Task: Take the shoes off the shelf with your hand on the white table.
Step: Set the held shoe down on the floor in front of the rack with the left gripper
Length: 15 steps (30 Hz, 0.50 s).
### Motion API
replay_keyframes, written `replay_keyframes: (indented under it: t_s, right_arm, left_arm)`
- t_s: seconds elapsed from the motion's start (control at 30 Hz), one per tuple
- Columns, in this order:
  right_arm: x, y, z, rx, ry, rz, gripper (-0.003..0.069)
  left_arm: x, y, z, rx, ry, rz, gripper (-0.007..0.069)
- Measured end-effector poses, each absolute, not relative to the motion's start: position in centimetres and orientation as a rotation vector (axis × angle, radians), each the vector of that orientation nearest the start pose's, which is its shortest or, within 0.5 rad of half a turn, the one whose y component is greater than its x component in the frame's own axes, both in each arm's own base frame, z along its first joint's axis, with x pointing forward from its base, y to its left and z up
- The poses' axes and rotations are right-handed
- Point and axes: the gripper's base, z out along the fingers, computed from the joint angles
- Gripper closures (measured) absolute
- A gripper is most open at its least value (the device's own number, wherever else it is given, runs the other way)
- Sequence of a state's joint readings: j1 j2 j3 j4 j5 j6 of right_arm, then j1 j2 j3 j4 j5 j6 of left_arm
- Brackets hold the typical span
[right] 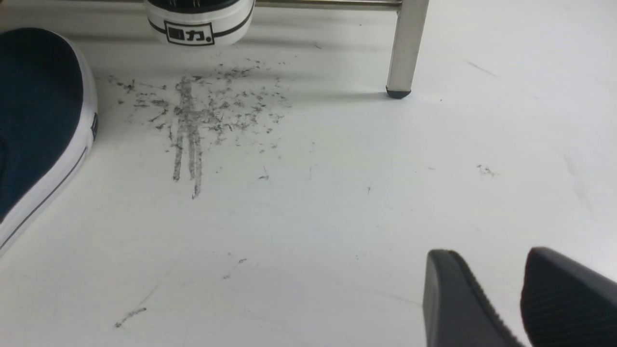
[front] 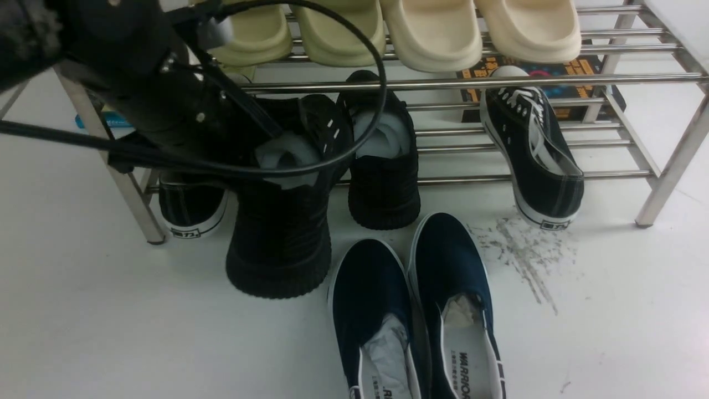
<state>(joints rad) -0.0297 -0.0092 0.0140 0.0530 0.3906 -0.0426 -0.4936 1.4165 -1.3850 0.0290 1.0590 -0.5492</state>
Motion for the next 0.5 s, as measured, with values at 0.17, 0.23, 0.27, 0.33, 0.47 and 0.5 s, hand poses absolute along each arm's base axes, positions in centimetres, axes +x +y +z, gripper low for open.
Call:
replay_keyframes:
  t_s: [0.17,0.23,0.27,0.33,0.47,0.5]
  right_arm:
    - [5.2,0.0,17.4,0.02,1.878,0.003,0.0422]
    - [5.2,0.0,17.4,0.02,1.878,0.003,0.0422]
    - [5.2,0.0,17.4,0.02,1.878,0.003,0.0422]
    - [5.2,0.0,17.4,0.02,1.878,0.003,0.0422]
    - [5.2,0.0,17.4,0.02,1.878,0.003,0.0421]
    - [5.2,0.0,17.4,0.02,1.878,0.003,0.0421]
  left_arm:
    - [21.1,-11.1,40.1,-0.013,2.618,-0.334,0.0568]
    - [18.9,-9.9,41.9,0.001,2.55,-0.357,0.0568]
    - [18.7,-9.8,42.0,0.0,2.543,-0.359,0.0568]
    - [16.4,-8.5,42.5,0.0,2.499,-0.38,0.0568]
    - [14.2,-7.4,40.5,-0.023,2.529,-0.381,0.0568]
    - [13.5,-6.9,38.5,-0.062,2.578,-0.351,0.0568]
